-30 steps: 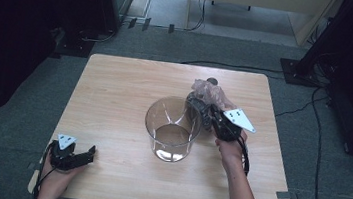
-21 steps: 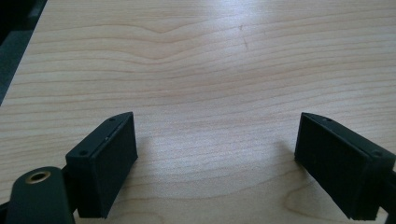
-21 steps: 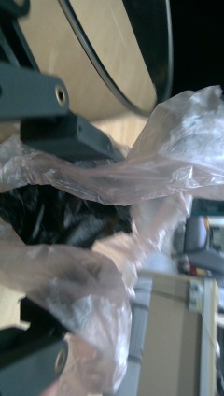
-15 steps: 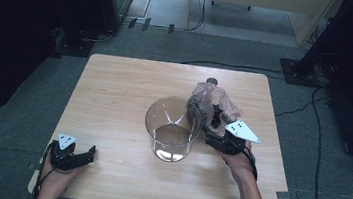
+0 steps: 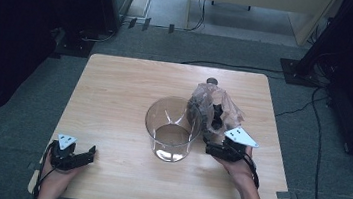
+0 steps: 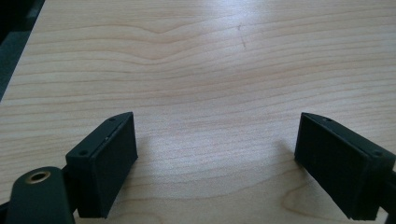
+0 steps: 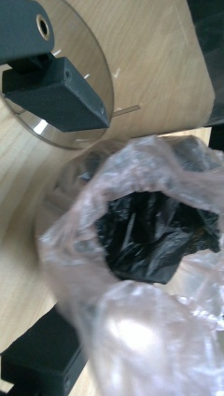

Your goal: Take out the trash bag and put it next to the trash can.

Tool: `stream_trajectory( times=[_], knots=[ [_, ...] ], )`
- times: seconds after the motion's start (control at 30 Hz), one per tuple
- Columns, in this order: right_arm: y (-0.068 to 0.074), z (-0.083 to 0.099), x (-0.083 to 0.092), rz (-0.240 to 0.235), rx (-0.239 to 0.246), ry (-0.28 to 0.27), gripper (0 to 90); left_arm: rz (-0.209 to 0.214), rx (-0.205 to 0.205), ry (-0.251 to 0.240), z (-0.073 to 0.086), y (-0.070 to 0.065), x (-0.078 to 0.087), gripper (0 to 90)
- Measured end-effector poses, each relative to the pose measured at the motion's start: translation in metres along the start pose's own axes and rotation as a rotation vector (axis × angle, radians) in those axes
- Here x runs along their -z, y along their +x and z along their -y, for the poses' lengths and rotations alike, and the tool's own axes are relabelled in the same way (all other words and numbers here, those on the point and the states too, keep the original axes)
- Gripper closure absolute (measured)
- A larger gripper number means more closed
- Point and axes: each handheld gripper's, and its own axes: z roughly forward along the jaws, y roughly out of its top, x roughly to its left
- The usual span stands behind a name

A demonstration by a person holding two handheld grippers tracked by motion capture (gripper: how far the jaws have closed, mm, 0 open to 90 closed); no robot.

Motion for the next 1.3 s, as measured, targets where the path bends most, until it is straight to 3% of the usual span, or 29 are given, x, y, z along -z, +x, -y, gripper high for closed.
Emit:
stream_trajectory(
  times=[0.27,0.57,1.03,1.3],
  knots=[
    [-0.008,0.016,0.006,0.024,-0.006,0.050,8.8,0.001,0.000,0.000,0.000,0.000,0.000,12.7],
    [-0.022,0.032,0.016,0.099,-0.014,0.099,8.8,0.001,0.000,0.000,0.000,0.000,0.000,12.7],
    [-0.048,0.049,0.037,0.212,-0.071,0.176,8.9,0.003,-0.002,0.000,0.000,0.000,0.000,12.7],
    [-0.058,0.058,0.051,0.252,-0.087,0.216,8.9,0.003,-0.002,0.000,0.000,0.000,0.000,12.7]
  ],
)
